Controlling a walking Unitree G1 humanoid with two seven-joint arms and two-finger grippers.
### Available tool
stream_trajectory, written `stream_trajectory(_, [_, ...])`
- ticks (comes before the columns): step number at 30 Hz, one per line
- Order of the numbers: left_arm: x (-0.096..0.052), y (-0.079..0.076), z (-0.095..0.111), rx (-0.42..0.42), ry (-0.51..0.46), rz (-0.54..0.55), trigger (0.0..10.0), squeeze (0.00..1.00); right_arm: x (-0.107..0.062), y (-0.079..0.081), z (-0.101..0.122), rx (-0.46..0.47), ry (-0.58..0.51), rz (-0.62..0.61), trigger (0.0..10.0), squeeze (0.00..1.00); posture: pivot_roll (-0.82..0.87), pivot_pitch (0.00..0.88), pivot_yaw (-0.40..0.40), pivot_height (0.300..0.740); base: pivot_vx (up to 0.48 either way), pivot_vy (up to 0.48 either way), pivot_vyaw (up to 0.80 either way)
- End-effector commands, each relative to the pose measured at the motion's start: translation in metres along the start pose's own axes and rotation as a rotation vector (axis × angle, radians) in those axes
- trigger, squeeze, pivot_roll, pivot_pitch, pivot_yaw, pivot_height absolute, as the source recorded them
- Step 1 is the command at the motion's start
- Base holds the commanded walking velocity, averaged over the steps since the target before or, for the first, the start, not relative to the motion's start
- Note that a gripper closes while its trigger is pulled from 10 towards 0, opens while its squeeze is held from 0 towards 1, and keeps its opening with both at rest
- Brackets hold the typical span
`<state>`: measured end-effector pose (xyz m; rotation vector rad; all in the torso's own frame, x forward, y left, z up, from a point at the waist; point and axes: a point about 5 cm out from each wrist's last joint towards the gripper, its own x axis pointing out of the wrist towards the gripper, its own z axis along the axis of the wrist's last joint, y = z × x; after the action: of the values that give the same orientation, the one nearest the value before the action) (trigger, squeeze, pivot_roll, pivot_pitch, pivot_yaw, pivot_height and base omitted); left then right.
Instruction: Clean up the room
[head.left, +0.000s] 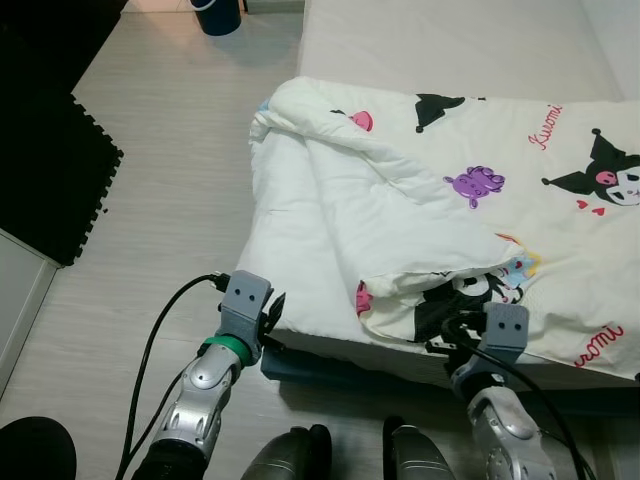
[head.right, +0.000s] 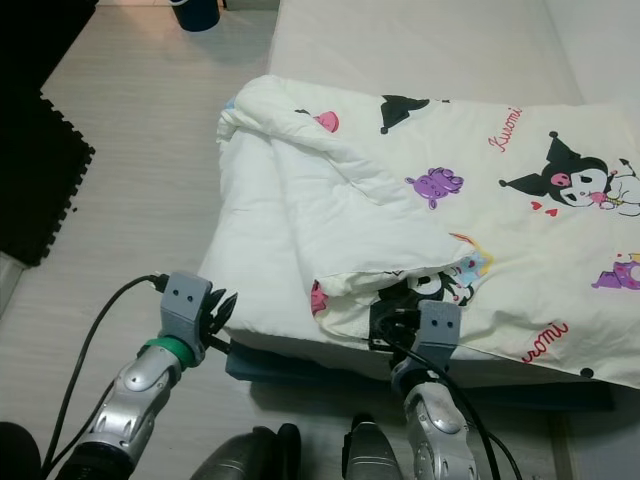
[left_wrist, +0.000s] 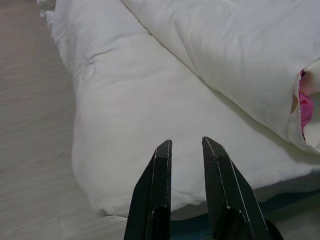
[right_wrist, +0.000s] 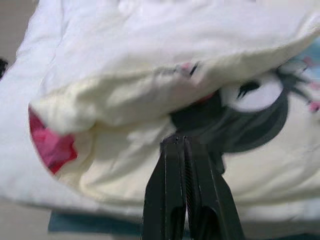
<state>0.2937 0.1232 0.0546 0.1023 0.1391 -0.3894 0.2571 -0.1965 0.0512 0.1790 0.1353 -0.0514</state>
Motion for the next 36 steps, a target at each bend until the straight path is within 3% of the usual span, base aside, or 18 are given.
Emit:
stream_trajectory(1, [-0.003, 0.0, -0.008, -0.002, 0.042, 0.011, 10.0, 0.0, -0.003, -0.003, -0.001, 0.011, -0.005, -0.018, 10.0, 0.0, -0.02, 0.177, 0.151, 0.74, 0.0, 0.0, 0.0])
stream_trajectory(11, [-0.002, 0.001, -0.009, -0.018, 0.054, 0.034, 10.0, 0.0, 0.013, 0.002, 0.018, -0.003, -0.057, 0.015, 10.0, 0.0, -0.01, 0.179, 0.144, 0.74, 0.0, 0.0, 0.0])
stream_trajectory(14, [-0.002, -0.001, -0.01, 0.038, 0.071, 0.022, 10.0, 0.0, 0.014, 0.005, 0.019, -0.005, -0.059, 0.022, 10.0, 0.0, -0.01, 0.177, 0.143, 0.74, 0.0, -0.48, 0.0])
stream_trajectory(20, [-0.002, -0.001, -0.012, -0.021, 0.074, 0.044, 10.0, 0.0, 0.013, 0.007, 0.019, -0.006, -0.059, 0.029, 10.0, 0.0, -0.02, 0.173, 0.144, 0.74, 0.0, -0.128, 0.0])
stream_trajectory(36, [-0.005, 0.007, -0.008, -0.021, 0.026, 0.106, 10.0, 0.0, 0.009, 0.016, 0.006, -0.01, -0.006, 0.053, 10.0, 0.0, -0.02, 0.173, 0.134, 0.74, 0.0, 0.0, 0.0])
